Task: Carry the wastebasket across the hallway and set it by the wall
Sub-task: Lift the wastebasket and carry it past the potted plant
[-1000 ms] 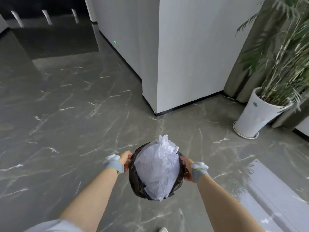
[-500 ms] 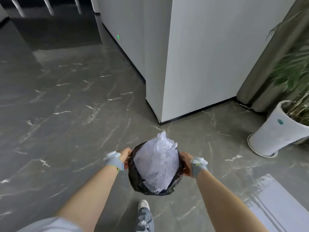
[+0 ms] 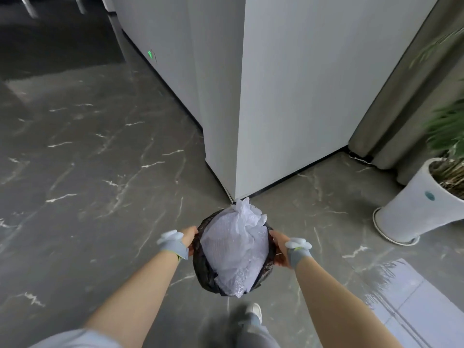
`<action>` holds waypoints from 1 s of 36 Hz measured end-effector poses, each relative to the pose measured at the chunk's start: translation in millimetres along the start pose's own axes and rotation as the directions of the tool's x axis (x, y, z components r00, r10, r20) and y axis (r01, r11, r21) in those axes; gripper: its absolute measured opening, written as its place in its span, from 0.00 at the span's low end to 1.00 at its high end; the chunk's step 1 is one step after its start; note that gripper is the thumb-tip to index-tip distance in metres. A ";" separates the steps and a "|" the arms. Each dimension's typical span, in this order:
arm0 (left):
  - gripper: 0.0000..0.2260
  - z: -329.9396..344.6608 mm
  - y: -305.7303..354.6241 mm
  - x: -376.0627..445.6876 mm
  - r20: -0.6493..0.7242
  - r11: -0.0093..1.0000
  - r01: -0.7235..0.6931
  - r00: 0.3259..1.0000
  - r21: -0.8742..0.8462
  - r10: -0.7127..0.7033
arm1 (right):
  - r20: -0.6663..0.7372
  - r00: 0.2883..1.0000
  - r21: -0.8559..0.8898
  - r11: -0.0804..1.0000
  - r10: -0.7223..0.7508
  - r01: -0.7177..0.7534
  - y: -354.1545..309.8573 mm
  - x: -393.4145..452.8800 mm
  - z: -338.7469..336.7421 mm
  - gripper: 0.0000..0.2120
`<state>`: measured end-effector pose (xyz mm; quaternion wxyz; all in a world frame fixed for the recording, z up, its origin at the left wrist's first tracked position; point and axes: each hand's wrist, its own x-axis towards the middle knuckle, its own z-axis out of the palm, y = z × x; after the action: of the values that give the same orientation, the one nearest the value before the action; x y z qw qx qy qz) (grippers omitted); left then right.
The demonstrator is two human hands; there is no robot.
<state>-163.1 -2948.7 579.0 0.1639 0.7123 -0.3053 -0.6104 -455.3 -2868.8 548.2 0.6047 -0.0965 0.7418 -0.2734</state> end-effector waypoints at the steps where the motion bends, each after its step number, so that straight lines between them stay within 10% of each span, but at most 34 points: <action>1: 0.10 0.7 2.5 -1.3 -0.004 1.000 0.010 1.000 -0.011 -0.010 | -0.006 1.000 0.015 1.000 -0.014 0.014 -1.0 5.0 -0.8 0.19; 16: 0.12 93.9 181.9 151.1 0.073 0.994 0.090 0.993 0.064 -0.095 | 0.028 0.997 -0.026 0.997 0.075 -0.074 -194.1 166.1 -50.6 0.21; 36: 0.12 135.3 280.9 283.0 0.015 0.982 0.093 0.995 0.167 -0.097 | -0.081 0.982 -0.075 0.981 0.171 -0.177 -286.1 280.9 -56.0 0.21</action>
<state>-340.9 -3322.9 504.4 0.0714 0.7302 -0.3225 -0.5981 -632.4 -3223.8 467.1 0.5937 -0.0459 0.7800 -0.1922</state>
